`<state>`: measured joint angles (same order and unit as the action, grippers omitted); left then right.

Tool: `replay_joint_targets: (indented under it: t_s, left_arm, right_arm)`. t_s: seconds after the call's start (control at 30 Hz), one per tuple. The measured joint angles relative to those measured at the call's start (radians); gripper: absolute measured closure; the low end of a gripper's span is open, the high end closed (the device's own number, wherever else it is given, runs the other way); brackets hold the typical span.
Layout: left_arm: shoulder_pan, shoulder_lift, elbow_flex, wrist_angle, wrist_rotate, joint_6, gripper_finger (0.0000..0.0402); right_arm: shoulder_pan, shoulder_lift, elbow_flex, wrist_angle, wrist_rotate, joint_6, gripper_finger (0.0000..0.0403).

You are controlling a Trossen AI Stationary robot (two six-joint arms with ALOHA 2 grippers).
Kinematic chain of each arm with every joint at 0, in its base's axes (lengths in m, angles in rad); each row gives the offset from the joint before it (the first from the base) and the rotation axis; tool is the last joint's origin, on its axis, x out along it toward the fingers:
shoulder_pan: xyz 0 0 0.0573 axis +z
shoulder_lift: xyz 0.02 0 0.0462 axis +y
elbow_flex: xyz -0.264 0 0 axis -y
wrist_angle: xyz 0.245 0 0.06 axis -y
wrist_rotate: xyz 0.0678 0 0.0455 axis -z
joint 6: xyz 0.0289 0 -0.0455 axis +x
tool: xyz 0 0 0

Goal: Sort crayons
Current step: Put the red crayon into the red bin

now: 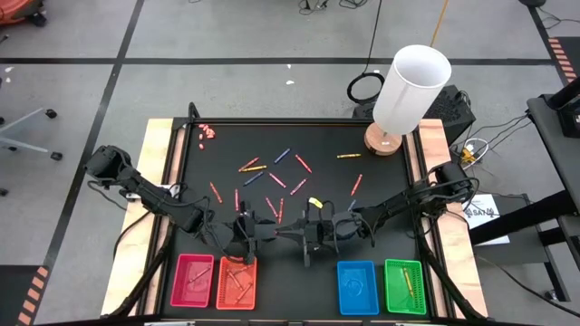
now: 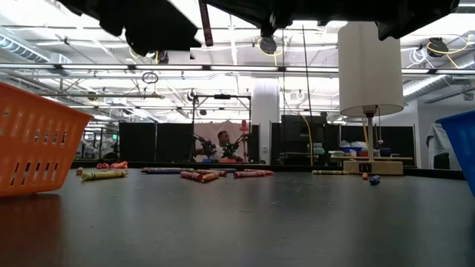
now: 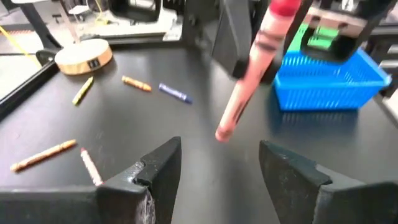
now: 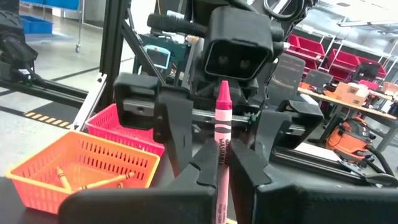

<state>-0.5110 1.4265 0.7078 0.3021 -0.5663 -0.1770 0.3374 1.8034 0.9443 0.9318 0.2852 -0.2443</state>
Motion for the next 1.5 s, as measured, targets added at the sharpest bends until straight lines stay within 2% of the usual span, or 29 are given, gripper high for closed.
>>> replay_joint_targets:
  t_s: [0.33, 0.47, 0.6, 0.73, 1.03, 1.13, 1.27, 1.5]
  left_arm:
    - [0.023, 0.0, 0.0, 0.143, 0.016, 0.034, 0.0189]
    - [0.027, 0.0, 0.0, 0.161, 0.054, 0.03, 0.0189]
    - [0.026, 0.011, 0.0, 0.165, 0.047, 0.026, 0.0202]
    - [0.027, 0.011, 0.0, 0.197, 0.041, 0.029, 0.024]
    - [0.028, 0.011, 0.0, 0.212, 0.033, 0.034, 0.036]
    - [0.028, 0.011, 0.0, 0.209, 0.031, 0.037, 0.0388]
    - [0.029, 0.011, 0.0, 0.197, 0.029, 0.032, 0.0385]
    - [0.027, -0.019, 0.0, 0.097, 0.012, 0.001, 0.0364]
  right_arm:
    - [-0.006, 0.0, 0.0, 0.041, 0.0, 0.0, 0.0399]
    - [-0.012, 0.0, 0.0, 0.06, 0.0, 0.015, 0.0399]
    - [-0.019, 0.0, 0.0, 0.073, 0.0, 0.038, 0.0399]
    - [-0.024, 0.0, 0.0, 0.073, 0.0, 0.049, 0.0399]
    - [-0.024, 0.0, 0.0, 0.071, 0.0, 0.05, 0.0399]
    - [-0.022, 0.0, 0.0, 0.065, 0.034, 0.079, 0.0396]
    - [-0.02, -0.002, 0.002, 0.036, 0.067, 0.118, 0.0362]
    - [-0.022, -0.002, 0.002, -0.006, 0.128, 0.125, 0.0252]
